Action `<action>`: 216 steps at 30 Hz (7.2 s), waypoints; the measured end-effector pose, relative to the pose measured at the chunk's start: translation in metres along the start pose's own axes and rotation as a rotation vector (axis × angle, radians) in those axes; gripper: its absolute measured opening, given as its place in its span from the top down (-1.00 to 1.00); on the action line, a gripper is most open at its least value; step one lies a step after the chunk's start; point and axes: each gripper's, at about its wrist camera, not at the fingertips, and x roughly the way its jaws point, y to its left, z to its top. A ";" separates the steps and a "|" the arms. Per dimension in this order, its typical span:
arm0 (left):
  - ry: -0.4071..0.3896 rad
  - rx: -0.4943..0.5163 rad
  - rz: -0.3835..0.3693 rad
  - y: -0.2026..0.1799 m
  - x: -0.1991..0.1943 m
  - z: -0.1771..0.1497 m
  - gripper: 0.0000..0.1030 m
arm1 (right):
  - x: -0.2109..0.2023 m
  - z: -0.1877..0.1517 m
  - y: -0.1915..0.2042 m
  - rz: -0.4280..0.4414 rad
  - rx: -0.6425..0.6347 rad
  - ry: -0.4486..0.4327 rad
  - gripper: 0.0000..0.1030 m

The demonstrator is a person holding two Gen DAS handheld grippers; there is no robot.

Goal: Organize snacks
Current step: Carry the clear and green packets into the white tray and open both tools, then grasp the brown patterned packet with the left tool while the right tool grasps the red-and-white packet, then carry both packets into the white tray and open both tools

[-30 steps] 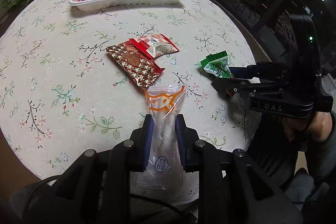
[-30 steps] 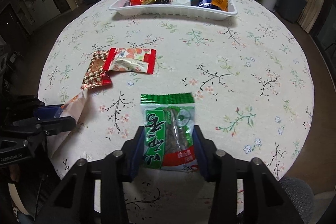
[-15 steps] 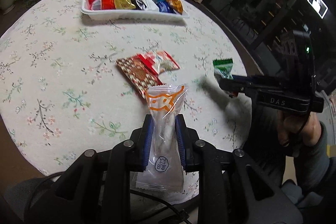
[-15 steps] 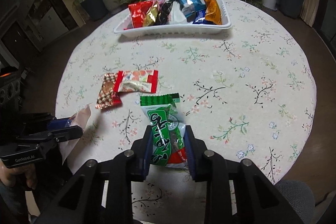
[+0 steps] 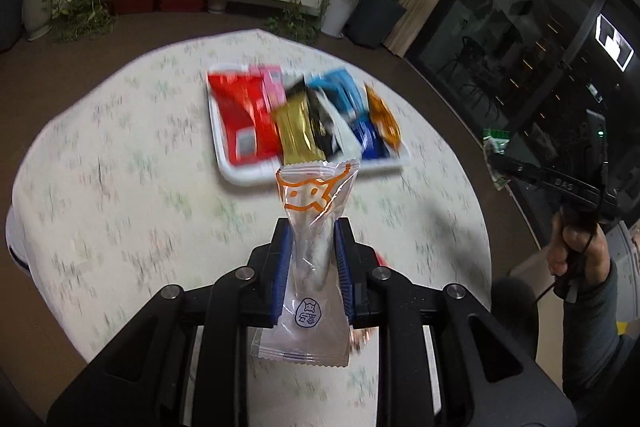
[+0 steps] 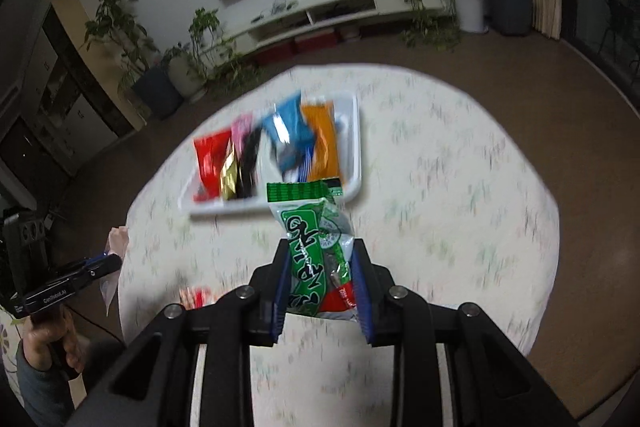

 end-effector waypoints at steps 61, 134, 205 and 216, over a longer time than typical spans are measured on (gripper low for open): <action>-0.070 -0.062 0.119 0.012 0.116 0.094 -0.92 | 0.147 0.070 0.075 -0.036 -0.151 0.046 -0.52; 0.263 0.144 0.306 -0.044 0.095 -0.084 0.44 | 0.079 -0.101 0.112 0.185 -0.783 0.279 -0.67; -0.025 0.057 0.106 -0.028 0.073 0.113 0.64 | 0.086 0.066 0.055 0.085 -0.262 0.132 0.39; 0.046 0.039 0.157 -0.013 0.165 0.146 0.64 | 0.170 0.096 0.076 -0.006 -0.248 0.202 0.38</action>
